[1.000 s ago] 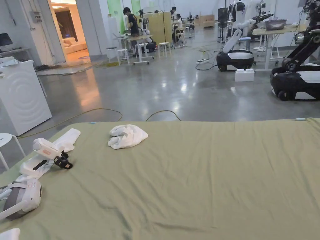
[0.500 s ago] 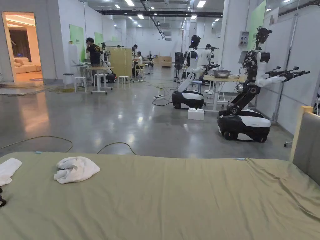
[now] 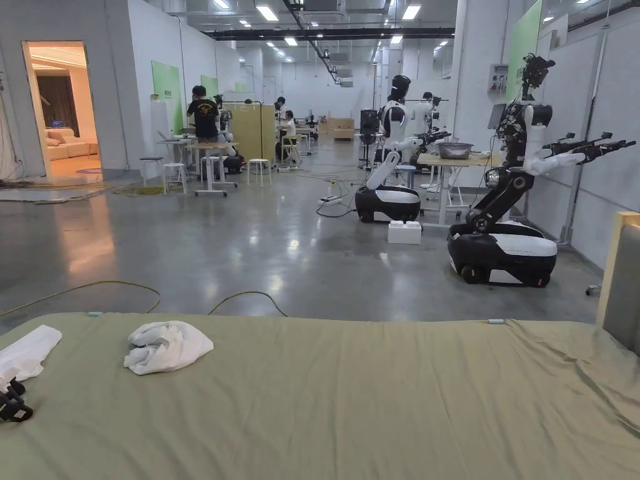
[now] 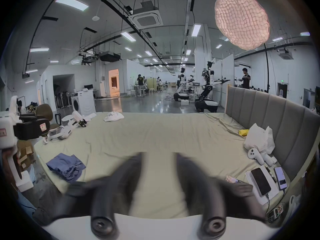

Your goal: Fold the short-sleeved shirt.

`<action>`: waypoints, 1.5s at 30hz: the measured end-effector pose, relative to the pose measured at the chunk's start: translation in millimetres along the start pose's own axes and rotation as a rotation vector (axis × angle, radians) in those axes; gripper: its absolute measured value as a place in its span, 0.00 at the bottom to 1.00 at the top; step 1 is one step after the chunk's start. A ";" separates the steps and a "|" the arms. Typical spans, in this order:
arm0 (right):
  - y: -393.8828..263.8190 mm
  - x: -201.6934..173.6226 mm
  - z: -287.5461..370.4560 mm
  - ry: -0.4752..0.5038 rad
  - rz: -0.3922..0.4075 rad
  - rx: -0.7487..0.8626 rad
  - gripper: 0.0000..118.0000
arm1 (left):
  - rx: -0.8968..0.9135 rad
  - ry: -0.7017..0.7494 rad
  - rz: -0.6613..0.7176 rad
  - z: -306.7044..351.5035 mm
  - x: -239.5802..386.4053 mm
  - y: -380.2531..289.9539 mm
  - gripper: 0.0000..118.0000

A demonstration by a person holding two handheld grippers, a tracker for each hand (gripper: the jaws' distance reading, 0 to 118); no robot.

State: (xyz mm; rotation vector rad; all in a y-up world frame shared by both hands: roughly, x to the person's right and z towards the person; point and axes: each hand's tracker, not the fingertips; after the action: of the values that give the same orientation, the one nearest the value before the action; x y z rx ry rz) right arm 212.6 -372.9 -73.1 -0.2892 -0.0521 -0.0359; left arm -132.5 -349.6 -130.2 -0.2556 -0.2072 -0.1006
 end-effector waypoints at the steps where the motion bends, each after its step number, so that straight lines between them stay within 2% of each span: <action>1: -0.9 0.4 -3.0 0.003 0.002 -0.009 0.87 | -0.010 0.001 0.006 -1.3 0.0 -0.1 0.89; 2: -2.5 1.0 -5.1 0.026 0.005 -0.051 0.93 | -0.001 -0.002 0.015 -0.3 -0.6 -1.3 0.94; 5: -5.8 -4.2 -0.9 0.027 0.013 -0.038 0.93 | 0.012 -0.045 0.076 2.4 -4.6 -0.6 0.94; 9: -6.4 -2.0 -3.2 0.092 -0.048 -0.043 1.00 | 0.019 -0.111 0.126 -0.3 -9.3 -3.3 0.94; 21: -1.5 -2.5 -0.2 0.085 -0.049 -0.007 1.00 | -0.014 -0.105 0.142 3.4 -14.2 -9.9 0.95; 27: 2.1 3.4 -3.1 0.080 -0.125 -0.024 1.00 | -0.026 -0.105 0.164 2.2 -16.7 -9.2 0.95; 31: 6.3 9.6 -1.6 0.069 -0.219 -0.068 1.00 | -0.031 -0.106 0.161 1.9 -17.4 -6.8 0.94; 34: 15.6 9.6 0.8 0.095 -0.265 -0.106 1.00 | -0.034 -0.110 0.162 0.7 -18.0 -4.3 0.94; 38: 23.3 1.4 1.7 -0.014 -0.337 -0.205 1.00 | -0.042 -0.126 0.173 -0.9 -17.6 -2.6 0.95; 40: 22.2 1.1 2.5 -0.015 -0.378 -0.284 1.00 | -0.049 -0.162 0.190 -2.1 -19.2 -2.7 0.94; 42: 20.0 3.3 0.1 0.013 -0.400 -0.376 1.00 | -0.058 -0.176 0.205 -3.5 -19.6 -4.1 0.94; 45: 19.7 1.0 -5.9 -0.056 -0.381 -0.497 1.00 | -0.063 -0.171 0.214 -4.5 -18.0 -4.2 0.94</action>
State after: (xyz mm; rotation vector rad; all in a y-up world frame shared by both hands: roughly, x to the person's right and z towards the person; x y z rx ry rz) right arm 214.7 -355.7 -84.3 -0.7746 -0.1543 -0.4229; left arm -149.7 -353.5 -137.3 -0.3480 -0.3451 0.1272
